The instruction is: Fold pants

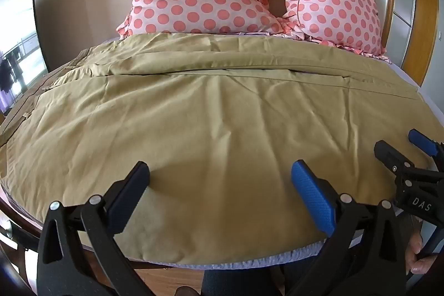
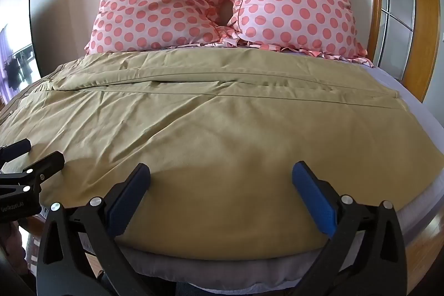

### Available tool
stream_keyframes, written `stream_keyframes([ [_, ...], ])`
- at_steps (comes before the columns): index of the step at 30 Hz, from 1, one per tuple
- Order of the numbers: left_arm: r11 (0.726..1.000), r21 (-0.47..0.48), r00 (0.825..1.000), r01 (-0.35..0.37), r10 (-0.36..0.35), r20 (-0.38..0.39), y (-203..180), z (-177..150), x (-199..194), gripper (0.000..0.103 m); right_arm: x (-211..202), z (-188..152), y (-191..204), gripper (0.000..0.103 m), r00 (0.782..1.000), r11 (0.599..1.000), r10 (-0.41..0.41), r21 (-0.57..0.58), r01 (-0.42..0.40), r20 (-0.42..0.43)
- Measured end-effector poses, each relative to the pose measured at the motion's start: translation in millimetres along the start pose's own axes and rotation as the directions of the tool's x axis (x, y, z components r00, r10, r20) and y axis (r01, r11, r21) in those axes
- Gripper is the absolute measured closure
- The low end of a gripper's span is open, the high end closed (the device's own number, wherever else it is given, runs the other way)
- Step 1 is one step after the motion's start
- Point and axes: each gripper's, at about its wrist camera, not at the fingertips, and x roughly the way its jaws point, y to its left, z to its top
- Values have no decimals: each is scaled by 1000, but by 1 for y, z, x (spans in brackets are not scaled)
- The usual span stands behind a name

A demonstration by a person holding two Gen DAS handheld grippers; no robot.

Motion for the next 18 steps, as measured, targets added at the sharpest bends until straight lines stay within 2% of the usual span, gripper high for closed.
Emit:
stream_keyframes([
  [18, 1000, 2, 1000, -1, 1, 2, 0, 0, 0, 2, 0, 1, 0, 1, 1000, 1000, -1, -1, 1, -2],
])
